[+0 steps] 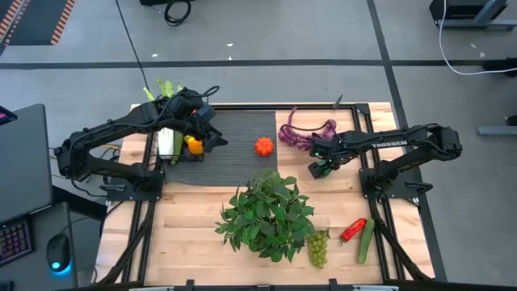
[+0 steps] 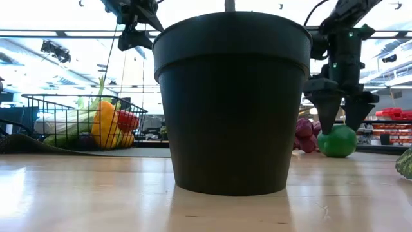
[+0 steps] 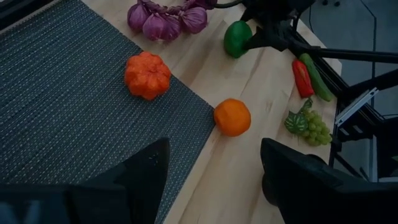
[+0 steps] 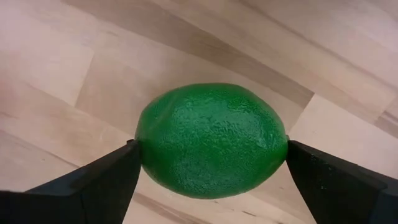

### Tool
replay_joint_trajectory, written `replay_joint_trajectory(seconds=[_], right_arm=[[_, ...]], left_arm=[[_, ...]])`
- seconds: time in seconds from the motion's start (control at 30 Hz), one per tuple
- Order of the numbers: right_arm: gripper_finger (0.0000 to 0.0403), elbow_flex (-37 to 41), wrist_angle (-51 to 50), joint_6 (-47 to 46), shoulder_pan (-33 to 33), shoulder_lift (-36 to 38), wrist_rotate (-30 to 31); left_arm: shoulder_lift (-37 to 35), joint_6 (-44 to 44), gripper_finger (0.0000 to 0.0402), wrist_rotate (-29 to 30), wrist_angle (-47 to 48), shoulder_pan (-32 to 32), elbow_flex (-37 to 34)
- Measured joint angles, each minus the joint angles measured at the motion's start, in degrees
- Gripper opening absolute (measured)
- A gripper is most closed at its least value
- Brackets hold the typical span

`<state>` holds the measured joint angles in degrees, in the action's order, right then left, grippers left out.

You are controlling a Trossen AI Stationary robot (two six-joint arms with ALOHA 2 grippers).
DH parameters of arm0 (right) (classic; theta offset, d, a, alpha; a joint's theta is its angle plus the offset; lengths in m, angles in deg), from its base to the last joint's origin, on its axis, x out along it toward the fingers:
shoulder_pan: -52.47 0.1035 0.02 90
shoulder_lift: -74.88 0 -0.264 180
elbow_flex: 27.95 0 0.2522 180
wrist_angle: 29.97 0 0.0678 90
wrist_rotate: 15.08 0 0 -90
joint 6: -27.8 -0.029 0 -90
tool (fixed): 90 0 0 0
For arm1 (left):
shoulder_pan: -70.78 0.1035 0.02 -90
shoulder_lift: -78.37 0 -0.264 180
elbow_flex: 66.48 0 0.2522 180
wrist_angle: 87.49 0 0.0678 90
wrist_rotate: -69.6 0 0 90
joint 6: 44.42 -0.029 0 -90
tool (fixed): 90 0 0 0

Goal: Build produce basket
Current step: Put the green lime into the wire basket

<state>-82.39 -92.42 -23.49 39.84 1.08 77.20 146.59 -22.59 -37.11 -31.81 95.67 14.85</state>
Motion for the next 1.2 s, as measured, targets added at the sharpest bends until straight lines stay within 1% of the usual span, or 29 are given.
replay_joint_trajectory(seconds=[0.33,0.5,0.63,0.8,1.03,1.2], right_arm=[[0.0396,0.32,2.83,-0.1,-1.74,-0.09,3.13],[0.0395,0.36,3.89,-0.2,-3.12,-0.13,3.24],[0.0386,0.36,3.76,-1.24,-3.71,-0.15,0.39],[0.0358,0.12,3.49,-2.55,-3.21,0.08,-5.61],[0.0348,-2.76,3.23,-3.02,-2.46,0.72,-7.9],[0.0347,-8.02,3.52,-3.1,-2.44,1.05,-9.37]], left_arm=[[-0.01,-0.57,0.0259,0.0,-0.03,0.04,0.0],[-0.01,-0.59,0.0259,0.0,-0.08,0.07,0.0],[0.01,-0.51,0.0259,0.0,-0.14,0.07,0.0],[-0.01,-0.35,0.0259,0.0,-0.32,0.07,0.0],[0.01,-0.36,0.0259,0.0,-2.68,0.07,0.0],[-0.01,-1.02,0.0259,0.0,-3.66,0.07,0.0]])
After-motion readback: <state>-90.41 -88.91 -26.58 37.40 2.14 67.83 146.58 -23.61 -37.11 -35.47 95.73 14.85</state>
